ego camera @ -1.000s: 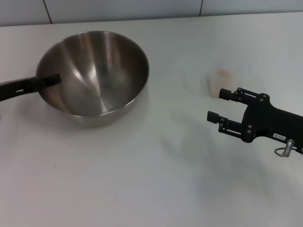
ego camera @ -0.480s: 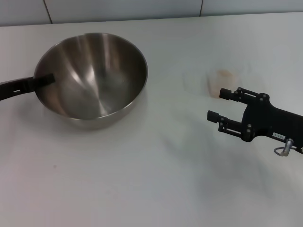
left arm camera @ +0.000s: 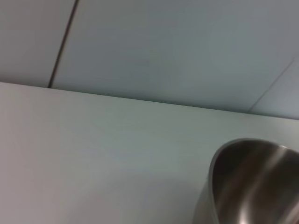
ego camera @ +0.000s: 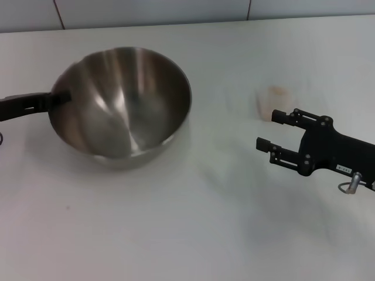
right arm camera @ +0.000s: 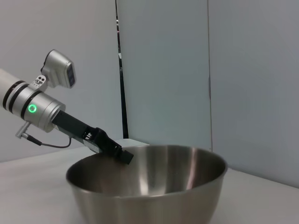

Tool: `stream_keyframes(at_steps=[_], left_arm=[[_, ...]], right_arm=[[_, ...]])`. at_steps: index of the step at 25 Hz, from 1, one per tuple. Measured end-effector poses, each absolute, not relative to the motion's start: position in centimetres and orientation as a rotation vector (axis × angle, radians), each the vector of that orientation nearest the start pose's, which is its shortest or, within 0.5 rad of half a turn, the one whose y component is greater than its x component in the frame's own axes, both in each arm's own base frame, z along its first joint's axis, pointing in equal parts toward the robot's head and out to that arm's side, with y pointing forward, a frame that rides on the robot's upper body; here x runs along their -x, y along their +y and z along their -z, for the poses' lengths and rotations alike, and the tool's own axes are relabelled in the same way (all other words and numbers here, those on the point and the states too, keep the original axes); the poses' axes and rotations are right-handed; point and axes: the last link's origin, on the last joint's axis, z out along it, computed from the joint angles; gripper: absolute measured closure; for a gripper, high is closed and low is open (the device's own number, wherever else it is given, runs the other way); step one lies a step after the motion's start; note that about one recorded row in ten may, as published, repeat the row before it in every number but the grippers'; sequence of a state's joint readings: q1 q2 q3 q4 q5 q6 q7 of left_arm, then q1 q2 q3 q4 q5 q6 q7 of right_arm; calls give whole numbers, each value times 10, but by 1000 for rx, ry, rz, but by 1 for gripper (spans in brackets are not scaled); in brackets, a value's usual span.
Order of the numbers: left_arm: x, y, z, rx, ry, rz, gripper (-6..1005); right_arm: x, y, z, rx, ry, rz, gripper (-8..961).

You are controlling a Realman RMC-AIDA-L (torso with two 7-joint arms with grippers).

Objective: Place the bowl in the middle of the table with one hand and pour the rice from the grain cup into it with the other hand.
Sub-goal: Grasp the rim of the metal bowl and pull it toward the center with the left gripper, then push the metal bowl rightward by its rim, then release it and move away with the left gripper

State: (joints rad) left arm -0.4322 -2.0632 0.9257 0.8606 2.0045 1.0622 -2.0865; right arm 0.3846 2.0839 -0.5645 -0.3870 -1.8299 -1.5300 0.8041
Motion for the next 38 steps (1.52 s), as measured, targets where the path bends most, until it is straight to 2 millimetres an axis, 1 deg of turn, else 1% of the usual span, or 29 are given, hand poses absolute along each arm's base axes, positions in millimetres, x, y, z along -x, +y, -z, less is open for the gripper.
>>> stream_keyframes(at_steps=[3, 11, 12, 13, 15, 19, 22, 26, 27, 28, 31, 34, 35, 36, 38], left_arm=[[300, 372, -28, 2164, -1281, 465, 812], [293, 374, -28, 2201, -1249, 447, 869], [293, 374, -28, 2201, -1249, 447, 911], [288, 376, -27, 2225, -1229, 435, 952], [288, 376, -27, 2225, -1229, 435, 952], [278, 379, -28, 2259, -1197, 437, 951], [276, 380, -28, 2266, -1191, 438, 951], [253, 392, -28, 2326, -1128, 461, 952], [253, 392, -28, 2326, -1128, 461, 952], [249, 395, -27, 2336, -1116, 464, 952], [231, 404, -20, 2382, -1065, 464, 952], [227, 406, -17, 2394, -1050, 460, 952], [219, 411, -11, 2410, -1027, 453, 952], [216, 413, -8, 2418, -1016, 450, 951], [216, 413, -8, 2418, -1016, 450, 951]], right_arm=[[-310, 279, 21, 2449, 384, -817, 265], [-311, 279, 23, 2448, 392, -814, 266], [-311, 279, 23, 2448, 392, -814, 266], [-311, 279, 23, 2448, 392, -814, 266], [-311, 279, 23, 2448, 392, -814, 266], [-311, 279, 23, 2448, 390, -813, 266], [-310, 280, 23, 2449, 386, -813, 266], [-310, 282, 23, 2448, 384, -805, 265], [-310, 282, 23, 2448, 384, -805, 265], [-310, 282, 23, 2448, 385, -803, 265], [-310, 283, 23, 2448, 385, -800, 265], [-310, 282, 24, 2449, 390, -803, 265], [-310, 282, 24, 2448, 393, -804, 265], [-310, 282, 24, 2449, 394, -805, 266], [-311, 282, 25, 2449, 396, -806, 266]])
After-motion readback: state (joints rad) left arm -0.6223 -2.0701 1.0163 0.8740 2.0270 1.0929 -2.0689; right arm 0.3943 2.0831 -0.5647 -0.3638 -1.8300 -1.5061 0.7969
